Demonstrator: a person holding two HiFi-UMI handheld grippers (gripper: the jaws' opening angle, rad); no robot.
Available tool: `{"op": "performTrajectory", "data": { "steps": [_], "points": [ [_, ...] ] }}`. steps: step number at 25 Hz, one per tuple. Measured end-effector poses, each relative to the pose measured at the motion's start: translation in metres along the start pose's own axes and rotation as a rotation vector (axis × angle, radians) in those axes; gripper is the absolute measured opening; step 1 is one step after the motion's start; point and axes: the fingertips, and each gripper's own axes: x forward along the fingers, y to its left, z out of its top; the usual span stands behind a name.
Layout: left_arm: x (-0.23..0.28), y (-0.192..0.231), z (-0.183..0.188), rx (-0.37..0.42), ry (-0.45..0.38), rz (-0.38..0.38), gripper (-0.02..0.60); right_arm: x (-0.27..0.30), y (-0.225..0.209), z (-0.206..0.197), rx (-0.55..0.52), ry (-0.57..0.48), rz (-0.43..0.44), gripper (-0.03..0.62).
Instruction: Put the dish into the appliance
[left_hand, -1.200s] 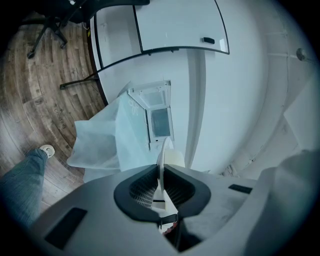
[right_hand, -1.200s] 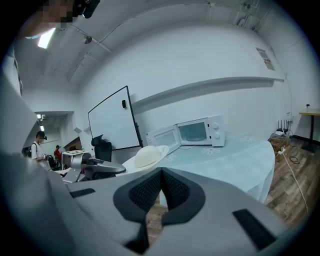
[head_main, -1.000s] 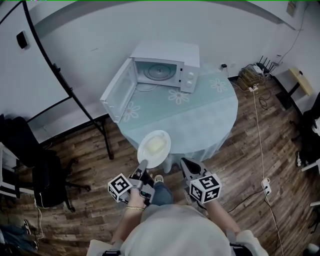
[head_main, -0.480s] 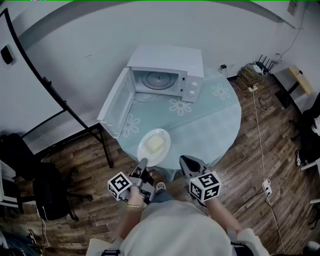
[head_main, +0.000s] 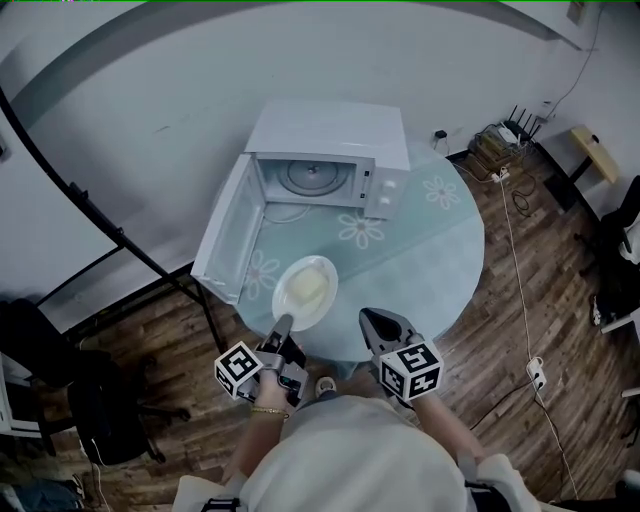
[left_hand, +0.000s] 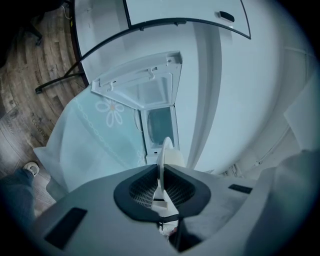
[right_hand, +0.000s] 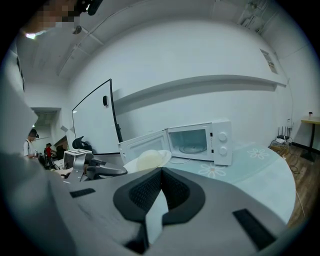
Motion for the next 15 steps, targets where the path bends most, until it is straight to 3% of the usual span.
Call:
{"op": "performTrajectory", "data": {
  "steps": [15],
  "points": [
    [0.064, 0.004, 0.04, 0.0, 0.005, 0.01, 0.038, 0.055, -0.024, 0.027, 0.017, -0.043, -0.027, 0.005]
  ]
}}
